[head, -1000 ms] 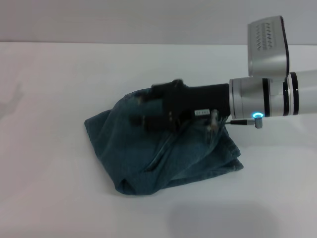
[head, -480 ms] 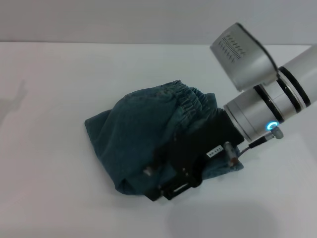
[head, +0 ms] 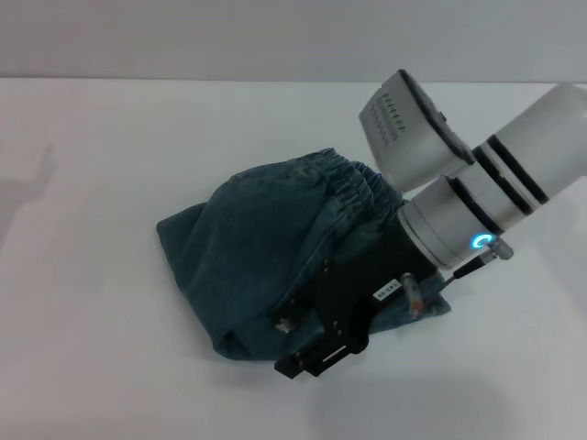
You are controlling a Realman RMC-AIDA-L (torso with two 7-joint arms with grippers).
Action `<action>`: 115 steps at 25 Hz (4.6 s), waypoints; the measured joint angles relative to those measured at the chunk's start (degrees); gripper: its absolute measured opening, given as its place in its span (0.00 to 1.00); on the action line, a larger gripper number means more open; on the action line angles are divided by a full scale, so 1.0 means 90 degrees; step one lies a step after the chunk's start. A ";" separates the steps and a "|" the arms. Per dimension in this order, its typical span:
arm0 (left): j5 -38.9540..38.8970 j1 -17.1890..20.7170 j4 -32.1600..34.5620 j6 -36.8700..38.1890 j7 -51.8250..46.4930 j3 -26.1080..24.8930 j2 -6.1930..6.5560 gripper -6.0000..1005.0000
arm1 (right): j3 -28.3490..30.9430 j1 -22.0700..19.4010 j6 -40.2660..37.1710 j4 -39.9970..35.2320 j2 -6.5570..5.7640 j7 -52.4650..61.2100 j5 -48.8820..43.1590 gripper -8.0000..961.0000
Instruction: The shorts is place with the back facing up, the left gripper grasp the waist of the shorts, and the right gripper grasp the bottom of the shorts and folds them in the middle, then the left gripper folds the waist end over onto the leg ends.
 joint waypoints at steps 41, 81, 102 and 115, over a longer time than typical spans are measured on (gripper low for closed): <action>-0.0010 -0.0096 -0.0191 -0.0047 0.0176 -0.0116 0.0021 0.82 | -0.1269 0.0436 0.2486 0.0394 0.0081 0.0310 0.0740 0.62; -0.0009 -0.0130 -0.0181 -0.0173 0.0166 -0.0156 0.0015 0.82 | -0.1604 0.0099 0.0894 0.0047 0.0012 -0.0247 0.1681 0.62; -0.0007 -0.0126 -0.0259 -0.0157 0.0165 -0.0129 0.0000 0.82 | -0.2100 0.0057 0.2096 0.0399 0.0081 -0.0253 0.1849 0.62; 0.0010 -0.0121 -0.0259 -0.0173 0.0167 -0.0129 0.0019 0.82 | -0.2232 0.0093 0.3146 0.0364 0.0081 -0.0314 0.2150 0.62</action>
